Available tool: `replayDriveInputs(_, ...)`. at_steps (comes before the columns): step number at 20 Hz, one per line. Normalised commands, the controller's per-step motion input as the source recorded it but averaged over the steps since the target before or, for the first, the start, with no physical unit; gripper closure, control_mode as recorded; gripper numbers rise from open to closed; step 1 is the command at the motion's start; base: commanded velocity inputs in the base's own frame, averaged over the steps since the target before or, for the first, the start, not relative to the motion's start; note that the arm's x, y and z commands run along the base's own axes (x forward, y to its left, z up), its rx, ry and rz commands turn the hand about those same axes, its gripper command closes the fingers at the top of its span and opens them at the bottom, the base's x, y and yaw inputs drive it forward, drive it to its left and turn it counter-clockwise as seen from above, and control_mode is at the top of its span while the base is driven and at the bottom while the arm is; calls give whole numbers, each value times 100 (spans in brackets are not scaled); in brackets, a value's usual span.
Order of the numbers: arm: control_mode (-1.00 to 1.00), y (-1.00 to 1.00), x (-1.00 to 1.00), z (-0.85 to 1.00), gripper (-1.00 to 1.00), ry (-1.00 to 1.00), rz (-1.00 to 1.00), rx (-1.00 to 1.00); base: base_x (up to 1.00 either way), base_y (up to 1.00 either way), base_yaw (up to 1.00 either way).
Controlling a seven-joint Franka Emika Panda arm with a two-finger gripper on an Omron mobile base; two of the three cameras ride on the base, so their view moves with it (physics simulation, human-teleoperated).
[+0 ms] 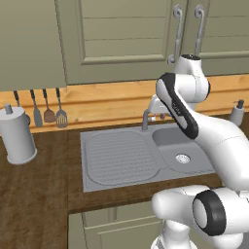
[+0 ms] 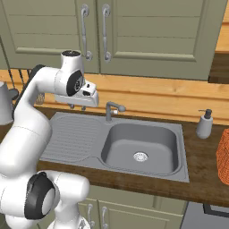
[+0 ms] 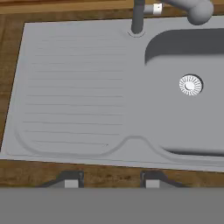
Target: Open the cabinet, pick up the bread from the cabinet and place it in the basket. Then move the basket to the dining counter.
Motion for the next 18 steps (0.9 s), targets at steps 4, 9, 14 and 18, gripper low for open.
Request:
replayDriveInputs(4, -100, -10, 2, 2, -100, -5, -5, 0, 0, 0, 0)
replayDriveInputs(9, -100, -42, 7, 80, -100, -40, -10, -2, 0, 0, 0)
replayDriveInputs(14, -100, 1, 31, 100, -100, -40, -7, -6, 0, 0, 0)
replayDriveInputs(18, -100, 5, 42, 100, -100, -39, 0, -25, 0, 0, 0)
